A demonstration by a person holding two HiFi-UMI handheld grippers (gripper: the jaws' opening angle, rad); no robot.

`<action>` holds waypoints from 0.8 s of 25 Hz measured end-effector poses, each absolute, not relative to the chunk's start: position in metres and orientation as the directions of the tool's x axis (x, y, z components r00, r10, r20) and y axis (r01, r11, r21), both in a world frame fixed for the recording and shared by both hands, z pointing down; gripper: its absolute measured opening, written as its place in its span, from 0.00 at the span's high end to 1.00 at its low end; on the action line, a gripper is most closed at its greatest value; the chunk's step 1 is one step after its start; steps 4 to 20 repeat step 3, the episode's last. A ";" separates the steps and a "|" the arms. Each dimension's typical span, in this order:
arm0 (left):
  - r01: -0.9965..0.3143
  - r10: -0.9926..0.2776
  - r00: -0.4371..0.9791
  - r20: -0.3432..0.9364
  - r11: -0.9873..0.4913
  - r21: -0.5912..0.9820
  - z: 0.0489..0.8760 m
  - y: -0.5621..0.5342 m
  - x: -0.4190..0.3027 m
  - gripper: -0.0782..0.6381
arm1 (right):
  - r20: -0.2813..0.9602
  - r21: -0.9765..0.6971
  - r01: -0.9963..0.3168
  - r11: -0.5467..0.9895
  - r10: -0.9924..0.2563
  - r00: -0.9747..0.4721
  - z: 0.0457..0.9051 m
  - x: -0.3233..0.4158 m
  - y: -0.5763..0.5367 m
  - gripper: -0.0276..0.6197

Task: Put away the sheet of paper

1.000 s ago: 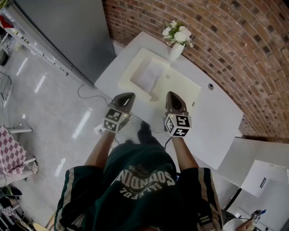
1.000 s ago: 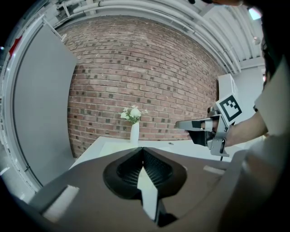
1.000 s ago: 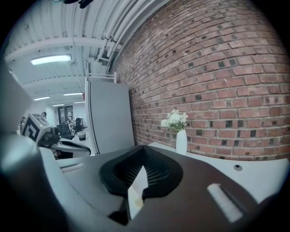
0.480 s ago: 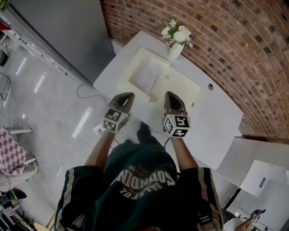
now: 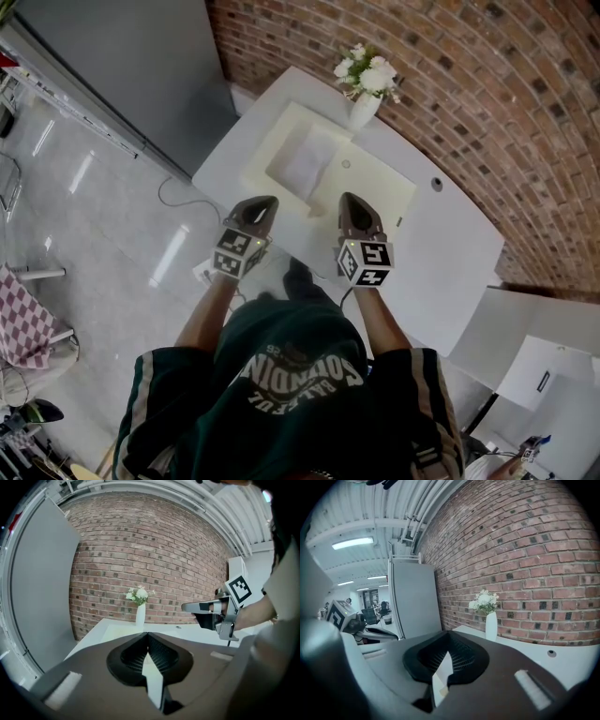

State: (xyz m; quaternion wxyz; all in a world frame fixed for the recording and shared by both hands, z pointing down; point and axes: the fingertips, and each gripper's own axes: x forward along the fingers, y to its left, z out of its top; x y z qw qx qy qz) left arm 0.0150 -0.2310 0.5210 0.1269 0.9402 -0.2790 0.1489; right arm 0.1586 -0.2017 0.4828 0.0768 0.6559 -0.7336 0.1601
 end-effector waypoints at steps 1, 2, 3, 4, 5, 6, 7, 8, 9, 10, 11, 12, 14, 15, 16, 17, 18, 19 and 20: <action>-0.563 -0.487 0.800 0.352 -0.812 0.157 0.521 -0.232 0.016 0.88 | 0.324 -0.134 -0.987 0.089 -0.937 -0.129 0.483 0.159 -0.203 0.96; -0.563 -0.486 0.799 0.353 -0.811 0.158 0.521 -0.233 0.016 0.88 | 0.326 -0.134 -0.987 0.090 -0.937 -0.130 0.484 0.160 -0.204 0.96; -0.564 -0.486 0.799 0.354 -0.811 0.159 0.522 -0.234 0.017 0.88 | 0.327 -0.134 -0.987 0.091 -0.936 -0.131 0.484 0.160 -0.204 0.96; -0.564 -0.486 0.799 0.354 -0.811 0.159 0.522 -0.234 0.017 0.88 | 0.327 -0.134 -0.987 0.091 -0.936 -0.131 0.484 0.160 -0.204 0.96; -0.564 -0.486 0.799 0.354 -0.811 0.159 0.522 -0.234 0.017 0.88 | 0.327 -0.134 -0.987 0.091 -0.936 -0.131 0.484 0.160 -0.204 0.96; -0.564 -0.486 0.799 0.354 -0.811 0.159 0.522 -0.234 0.017 0.88 | 0.327 -0.134 -0.987 0.091 -0.936 -0.131 0.484 0.160 -0.204 0.96; -0.564 -0.486 0.799 0.354 -0.811 0.159 0.522 -0.234 0.017 0.88 | 0.327 -0.134 -0.987 0.091 -0.936 -0.131 0.484 0.160 -0.204 0.96; -0.564 -0.486 0.799 0.354 -0.811 0.159 0.522 -0.234 0.017 0.88 | 0.327 -0.134 -0.987 0.091 -0.936 -0.131 0.484 0.160 -0.204 0.96; -0.564 -0.486 0.799 0.354 -0.811 0.159 0.522 -0.234 0.017 0.88 | 0.327 -0.134 -0.987 0.091 -0.936 -0.131 0.484 0.160 -0.204 0.96; -0.564 -0.486 0.799 0.354 -0.811 0.159 0.522 -0.234 0.017 0.88 | 0.327 -0.134 -0.987 0.091 -0.936 -0.131 0.484 0.160 -0.204 0.96; -0.564 -0.486 0.799 0.354 -0.811 0.159 0.522 -0.234 0.017 0.88 | 0.327 -0.134 -0.987 0.091 -0.936 -0.131 0.484 0.160 -0.204 0.96; -0.564 -0.486 0.799 0.354 -0.811 0.159 0.522 -0.234 0.017 0.88 | 0.327 -0.134 -0.987 0.091 -0.936 -0.131 0.484 0.160 -0.204 0.96; -0.564 -0.486 0.799 0.354 -0.811 0.159 0.522 -0.234 0.017 0.88 | 0.327 -0.134 -0.987 0.091 -0.936 -0.131 0.484 0.160 -0.204 0.96; -0.564 -0.486 0.799 0.354 -0.811 0.159 0.522 -0.234 0.017 0.88 | 0.327 -0.134 -0.987 0.091 -0.936 -0.131 0.484 0.160 -0.204 0.96; -0.564 -0.486 0.799 0.354 -0.811 0.159 0.522 -0.234 0.017 0.88 | 0.327 -0.134 -0.987 0.091 -0.936 -0.131 0.484 0.160 -0.204 0.96; -0.564 -0.486 0.799 0.354 -0.811 0.159 0.522 -0.234 0.017 0.88 | 0.327 -0.134 -0.987 0.091 -0.936 -0.131 0.484 0.160 -0.204 0.96; -0.564 -0.486 0.799 0.354 -0.811 0.159 0.522 -0.234 0.017 0.88 | 0.327 -0.134 -0.987 0.091 -0.936 -0.131 0.484 0.160 -0.204 0.96; -0.564 -0.486 0.799 0.354 -0.811 0.159 0.522 -0.234 0.017 0.88 | 0.327 -0.134 -0.987 0.091 -0.936 -0.131 0.484 0.160 -0.204 0.96; -0.564 -0.486 0.799 0.354 -0.811 0.159 0.522 -0.234 0.017 0.88 | 0.327 -0.134 -0.987 0.091 -0.936 -0.131 0.484 0.160 -0.204 0.96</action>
